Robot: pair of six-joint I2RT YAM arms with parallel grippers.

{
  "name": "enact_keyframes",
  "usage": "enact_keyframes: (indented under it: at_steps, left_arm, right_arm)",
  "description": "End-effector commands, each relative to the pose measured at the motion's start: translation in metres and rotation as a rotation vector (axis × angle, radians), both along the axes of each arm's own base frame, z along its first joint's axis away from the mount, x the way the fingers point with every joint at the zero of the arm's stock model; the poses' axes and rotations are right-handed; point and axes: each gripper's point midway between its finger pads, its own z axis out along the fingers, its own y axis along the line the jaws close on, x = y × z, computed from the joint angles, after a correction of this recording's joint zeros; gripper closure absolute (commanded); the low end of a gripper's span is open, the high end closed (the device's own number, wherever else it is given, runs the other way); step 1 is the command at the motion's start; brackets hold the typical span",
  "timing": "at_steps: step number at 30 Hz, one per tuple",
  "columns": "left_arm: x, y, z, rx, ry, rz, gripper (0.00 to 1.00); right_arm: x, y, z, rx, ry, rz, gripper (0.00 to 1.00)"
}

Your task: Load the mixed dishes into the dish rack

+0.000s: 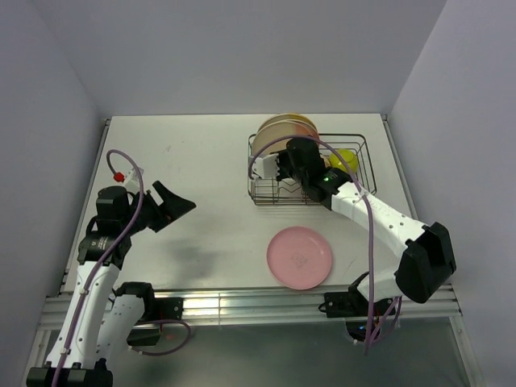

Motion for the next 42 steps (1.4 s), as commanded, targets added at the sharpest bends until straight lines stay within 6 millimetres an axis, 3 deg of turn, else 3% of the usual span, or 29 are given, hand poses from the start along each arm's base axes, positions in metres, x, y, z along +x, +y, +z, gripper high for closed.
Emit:
enact_keyframes:
  at_steps: [1, 6, 17, 26, 35, 42]
  left_arm:
    - [0.002, -0.005, 0.017, -0.008, -0.079, -0.042, 0.14]
    - [0.003, -0.007, 0.014, -0.015, -0.079, -0.054, 0.14]
    - [0.001, -0.008, 0.013, -0.023, -0.077, -0.063, 0.14]
    - [-0.001, -0.008, 0.014, -0.014, -0.074, -0.066, 0.14]
    - [0.0, -0.01, 0.009, -0.027, -0.061, -0.073, 0.14]
    - [-0.002, -0.01, 0.007, -0.027, -0.06, -0.078, 0.14]
  right_arm:
    - [0.021, -0.001, 0.025, -0.011, -0.116, 0.003, 1.0]
    - [0.021, 0.003, 0.021, -0.014, -0.107, 0.009, 1.0]
    - [-0.009, 0.026, 0.066, 0.027, -0.185, 0.06, 1.0]
    - [0.002, 0.026, 0.041, 0.007, -0.142, 0.045, 1.0]
    - [0.002, 0.028, 0.056, 0.031, -0.178, 0.053, 1.0]
    - [0.012, 0.026, 0.038, 0.034, -0.129, 0.044, 1.0]
